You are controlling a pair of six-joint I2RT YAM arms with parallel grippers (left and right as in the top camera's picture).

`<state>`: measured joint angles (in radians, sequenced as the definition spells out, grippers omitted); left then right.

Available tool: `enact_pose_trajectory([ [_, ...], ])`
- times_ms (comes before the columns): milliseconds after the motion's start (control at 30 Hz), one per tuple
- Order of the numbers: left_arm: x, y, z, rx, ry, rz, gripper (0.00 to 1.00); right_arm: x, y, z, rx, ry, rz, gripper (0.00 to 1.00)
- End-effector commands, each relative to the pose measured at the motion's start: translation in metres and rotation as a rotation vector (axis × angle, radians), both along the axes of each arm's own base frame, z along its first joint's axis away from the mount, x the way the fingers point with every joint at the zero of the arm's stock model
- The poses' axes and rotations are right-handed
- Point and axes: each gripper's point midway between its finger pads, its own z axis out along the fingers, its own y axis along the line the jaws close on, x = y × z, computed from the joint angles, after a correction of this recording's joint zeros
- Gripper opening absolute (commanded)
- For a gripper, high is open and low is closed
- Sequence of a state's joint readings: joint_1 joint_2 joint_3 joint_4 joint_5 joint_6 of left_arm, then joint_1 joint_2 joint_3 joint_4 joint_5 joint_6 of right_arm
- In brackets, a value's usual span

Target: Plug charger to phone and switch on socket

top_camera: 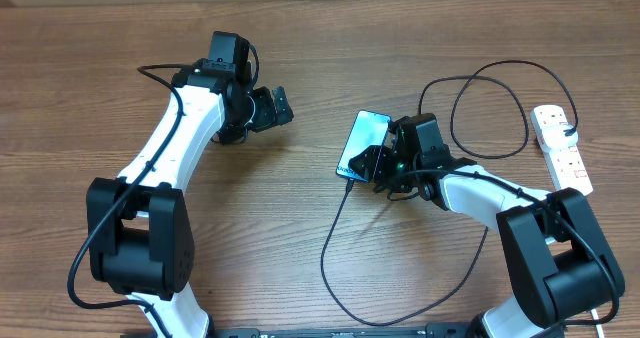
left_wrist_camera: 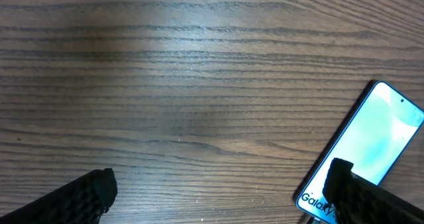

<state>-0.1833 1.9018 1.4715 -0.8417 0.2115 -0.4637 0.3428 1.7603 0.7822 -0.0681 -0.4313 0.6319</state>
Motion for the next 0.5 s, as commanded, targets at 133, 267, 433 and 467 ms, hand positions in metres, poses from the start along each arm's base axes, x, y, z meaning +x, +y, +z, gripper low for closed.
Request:
enact_pose_trajectory([
  [133, 0.0014, 0.001, 0.0101, 0.011, -0.034, -0.016, 1.0, 0.0019, -0.0146, -0.0109, -0.066, 0.051, -0.111, 0.57],
  [267, 0.0014, 0.001, 0.0101, 0.011, -0.034, -0.016, 1.0, 0.0018, -0.0147, -0.011, -0.066, 0.052, -0.111, 0.66],
  [433, 0.0014, 0.001, 0.0101, 0.011, -0.034, -0.016, 1.0, 0.0017, -0.0192, -0.0137, -0.081, 0.069, -0.148, 0.78],
  [467, 0.0014, 0.001, 0.0101, 0.011, -0.034, -0.016, 0.99, 0.0017, -0.0192, -0.0137, -0.081, 0.069, -0.148, 0.79],
])
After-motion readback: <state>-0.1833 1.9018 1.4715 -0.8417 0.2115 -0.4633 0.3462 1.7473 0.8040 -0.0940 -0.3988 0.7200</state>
